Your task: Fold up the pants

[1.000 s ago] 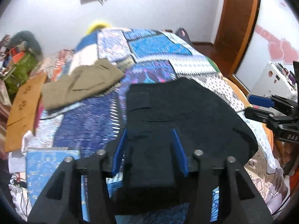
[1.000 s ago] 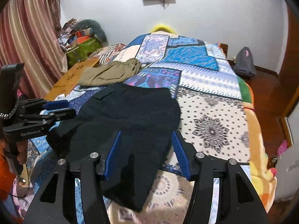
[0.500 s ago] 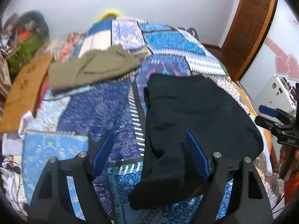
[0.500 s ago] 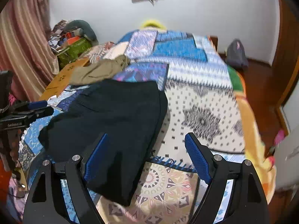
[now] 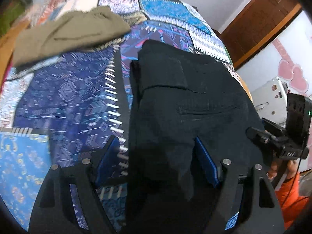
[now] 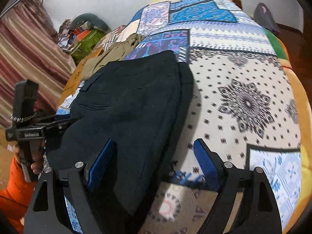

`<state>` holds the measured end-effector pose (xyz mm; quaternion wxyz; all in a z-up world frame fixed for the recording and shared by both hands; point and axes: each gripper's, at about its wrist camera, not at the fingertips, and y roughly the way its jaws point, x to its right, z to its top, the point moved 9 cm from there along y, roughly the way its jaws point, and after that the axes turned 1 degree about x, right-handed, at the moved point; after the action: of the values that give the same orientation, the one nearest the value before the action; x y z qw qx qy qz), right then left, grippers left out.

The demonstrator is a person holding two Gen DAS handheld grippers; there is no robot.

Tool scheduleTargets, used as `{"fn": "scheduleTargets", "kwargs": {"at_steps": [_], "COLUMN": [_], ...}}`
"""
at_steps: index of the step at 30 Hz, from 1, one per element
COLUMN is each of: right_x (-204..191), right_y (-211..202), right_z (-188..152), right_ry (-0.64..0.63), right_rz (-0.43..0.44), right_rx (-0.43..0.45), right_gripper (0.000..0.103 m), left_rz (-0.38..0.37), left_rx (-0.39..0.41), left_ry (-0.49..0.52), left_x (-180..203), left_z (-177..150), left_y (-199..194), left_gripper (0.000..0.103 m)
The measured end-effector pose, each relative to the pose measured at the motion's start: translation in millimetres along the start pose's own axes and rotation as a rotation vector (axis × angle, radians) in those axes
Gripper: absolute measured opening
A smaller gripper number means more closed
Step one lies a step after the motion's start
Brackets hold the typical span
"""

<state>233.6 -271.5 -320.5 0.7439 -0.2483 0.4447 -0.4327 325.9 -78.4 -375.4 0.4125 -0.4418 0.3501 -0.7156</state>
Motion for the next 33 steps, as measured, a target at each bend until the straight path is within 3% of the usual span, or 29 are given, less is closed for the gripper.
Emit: {"fn": "scheduleTargets", "kwargs": {"at_steps": [6, 11, 20, 25, 33], "right_x": [-16.7, -17.5, -13.2, -19.6, -46.8], "right_y": [13.3, 19.7, 6.1, -7.4, -31.8], "right_z": [8.8, 15.4, 22.0, 29.1, 52.3], "right_ry": [-0.075, -0.087, -0.063, -0.071, -0.146], "right_rz": [0.026, 0.034, 0.063, 0.055, 0.036], "right_rx": [-0.017, -0.021, 0.004, 0.05, 0.142], "right_gripper": [0.085, 0.083, 0.05, 0.039, 0.035], "left_rz": [-0.008, 0.031, 0.105, 0.123, 0.161], "left_rx": [-0.012, 0.003, 0.095, 0.166, 0.283], "left_ry": [0.047, 0.1, 0.166, 0.204, 0.238], "left_x": [14.9, 26.2, 33.6, 47.6, 60.3], "left_z": [15.9, 24.4, 36.6, 41.3, 49.5], "left_y": [10.6, 16.3, -4.0, -28.2, -68.0], "left_gripper": [0.079, 0.078, 0.04, 0.032, 0.029]}}
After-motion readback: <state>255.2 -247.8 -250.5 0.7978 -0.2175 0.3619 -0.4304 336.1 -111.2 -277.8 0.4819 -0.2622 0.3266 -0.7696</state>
